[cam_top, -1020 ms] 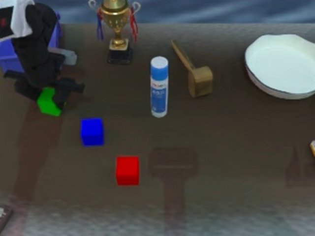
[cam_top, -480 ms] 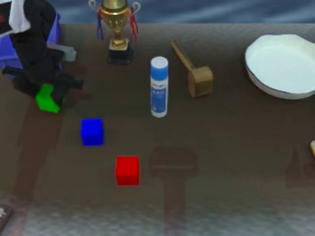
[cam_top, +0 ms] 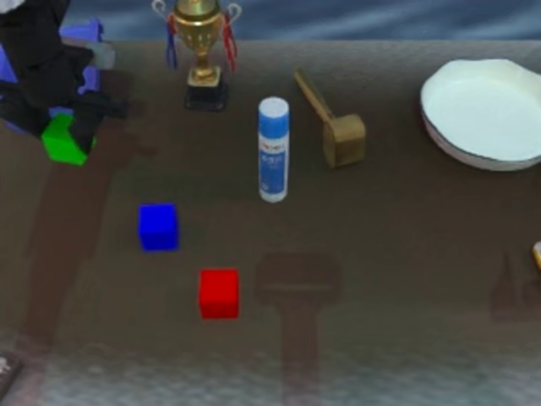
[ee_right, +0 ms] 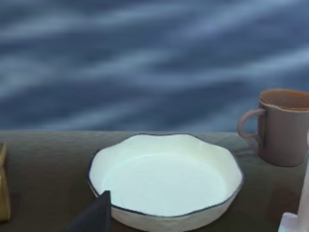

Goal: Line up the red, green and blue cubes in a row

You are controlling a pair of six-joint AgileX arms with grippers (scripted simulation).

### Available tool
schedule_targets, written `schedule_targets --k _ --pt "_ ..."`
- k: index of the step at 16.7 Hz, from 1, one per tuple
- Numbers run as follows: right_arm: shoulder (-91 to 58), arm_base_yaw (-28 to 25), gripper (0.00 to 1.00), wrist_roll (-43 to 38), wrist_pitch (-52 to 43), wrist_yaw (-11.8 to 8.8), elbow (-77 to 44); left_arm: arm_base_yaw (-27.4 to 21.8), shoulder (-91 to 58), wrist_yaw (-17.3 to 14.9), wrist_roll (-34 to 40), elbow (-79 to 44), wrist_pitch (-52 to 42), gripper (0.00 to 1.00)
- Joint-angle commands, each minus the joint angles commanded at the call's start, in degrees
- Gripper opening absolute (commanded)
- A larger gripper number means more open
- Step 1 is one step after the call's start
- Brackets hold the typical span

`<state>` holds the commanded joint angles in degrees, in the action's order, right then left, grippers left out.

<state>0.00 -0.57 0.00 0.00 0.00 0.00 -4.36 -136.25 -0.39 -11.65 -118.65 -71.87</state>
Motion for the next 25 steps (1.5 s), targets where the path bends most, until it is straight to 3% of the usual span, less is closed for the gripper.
schedule_targets --k 4,7,20,25 --pt "0.0 0.0 1.00 0.0 0.0 0.0 0.0 -0.9 0.0 0.0 0.6 0.3 0.2 0.00" --pt "0.0 0.0 1.00 0.0 0.0 0.0 0.0 -4.5 1.0 0.1 5.4 1.6 0.5 0.00" --pt "0.0 0.0 1.00 0.0 0.0 0.0 0.0 -35.4 11.3 0.6 48.7 15.2 3.5 0.00" --pt "0.0 0.0 1.00 0.0 0.0 0.0 0.0 -41.4 13.6 0.7 57.0 18.0 4.3 0.00"
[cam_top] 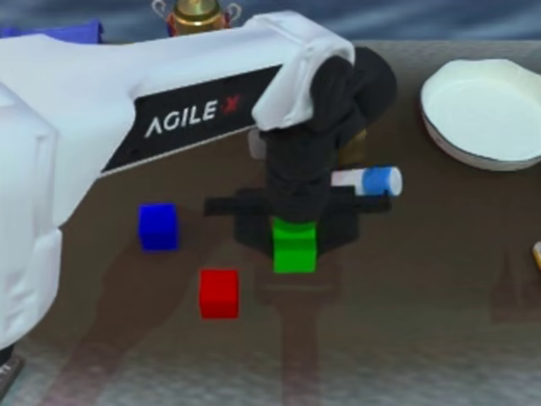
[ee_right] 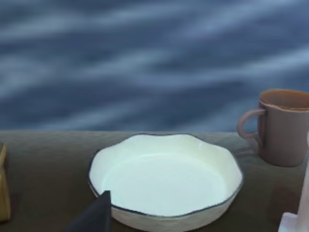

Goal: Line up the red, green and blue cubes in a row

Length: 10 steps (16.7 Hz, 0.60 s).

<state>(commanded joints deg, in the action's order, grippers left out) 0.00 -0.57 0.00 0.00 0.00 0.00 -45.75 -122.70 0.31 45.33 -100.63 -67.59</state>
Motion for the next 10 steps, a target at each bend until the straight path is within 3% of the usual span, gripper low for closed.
schedule_targets --k 6,10 --pt "0.0 0.0 1.00 0.0 0.0 0.0 0.0 0.2 -0.5 0.0 -0.2 0.6 0.9 0.00" --pt "0.0 0.0 1.00 0.0 0.0 0.0 0.0 0.3 -2.5 -0.1 -0.2 5.6 8.4 0.00"
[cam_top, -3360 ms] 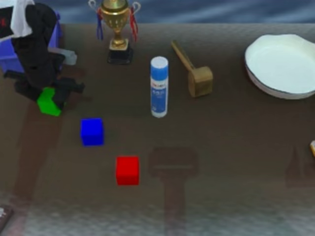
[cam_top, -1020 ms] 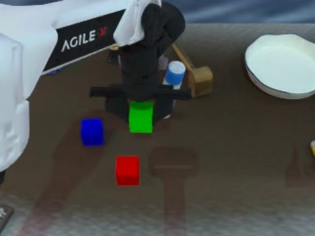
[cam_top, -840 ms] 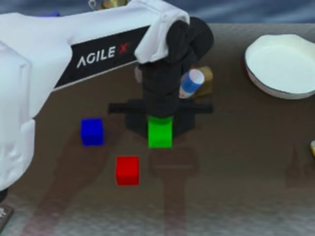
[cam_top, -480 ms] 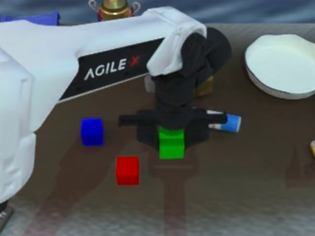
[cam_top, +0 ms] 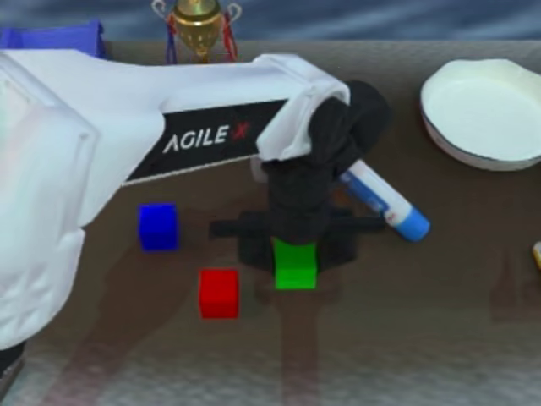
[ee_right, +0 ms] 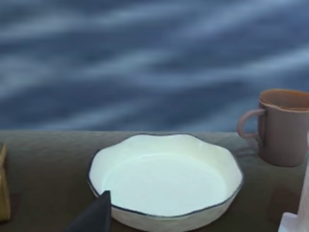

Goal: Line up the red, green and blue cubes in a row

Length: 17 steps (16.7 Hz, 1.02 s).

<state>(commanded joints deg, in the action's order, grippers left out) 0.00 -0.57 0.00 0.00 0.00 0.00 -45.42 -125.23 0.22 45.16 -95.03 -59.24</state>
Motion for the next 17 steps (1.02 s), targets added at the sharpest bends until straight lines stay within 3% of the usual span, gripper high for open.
schedule_targets --k 7,17 --pt "0.0 0.0 1.00 0.0 0.0 0.0 0.0 -0.1 -1.8 0.0 -0.1 3.9 5.4 0.00" --pt "0.0 0.0 1.00 0.0 0.0 0.0 0.0 -0.1 -1.8 0.0 -0.1 3.9 5.4 0.75"
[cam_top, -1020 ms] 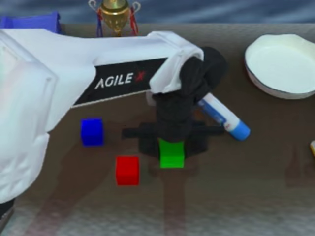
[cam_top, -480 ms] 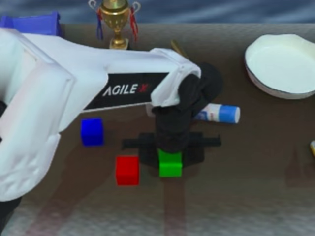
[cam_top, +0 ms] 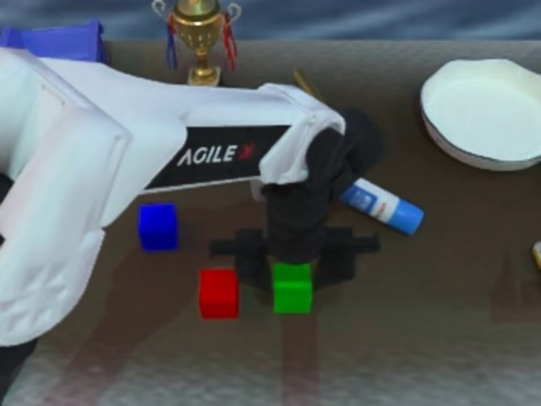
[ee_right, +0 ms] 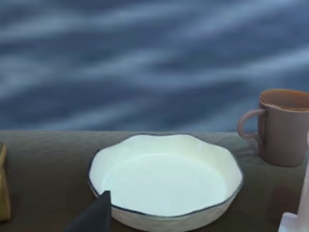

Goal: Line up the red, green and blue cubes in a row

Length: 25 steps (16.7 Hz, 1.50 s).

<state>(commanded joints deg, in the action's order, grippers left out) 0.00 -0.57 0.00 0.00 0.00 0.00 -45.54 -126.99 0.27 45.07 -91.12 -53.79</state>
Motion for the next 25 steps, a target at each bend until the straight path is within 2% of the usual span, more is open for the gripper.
schedule_targets --k 3,4,13,20,25 --pt "0.0 0.0 1.00 0.0 0.0 0.0 0.0 0.0 0.0 0.0 0.0 0.0 0.0 0.98" --pt "0.0 0.0 1.00 0.0 0.0 0.0 0.0 0.0 0.0 0.0 0.0 0.0 0.0 1.00" --pt "0.0 0.0 1.00 0.0 0.0 0.0 0.0 0.0 0.1 0.0 0.0 -0.2 -0.2 1.00" --pt "0.0 0.0 1.00 0.0 0.0 0.0 0.0 0.9 3.7 0.0 0.3 -8.4 -12.4 1.00" --pt "0.0 0.0 1.00 0.0 0.0 0.0 0.0 0.7 4.2 0.0 0.2 -9.3 -13.6 1.00"
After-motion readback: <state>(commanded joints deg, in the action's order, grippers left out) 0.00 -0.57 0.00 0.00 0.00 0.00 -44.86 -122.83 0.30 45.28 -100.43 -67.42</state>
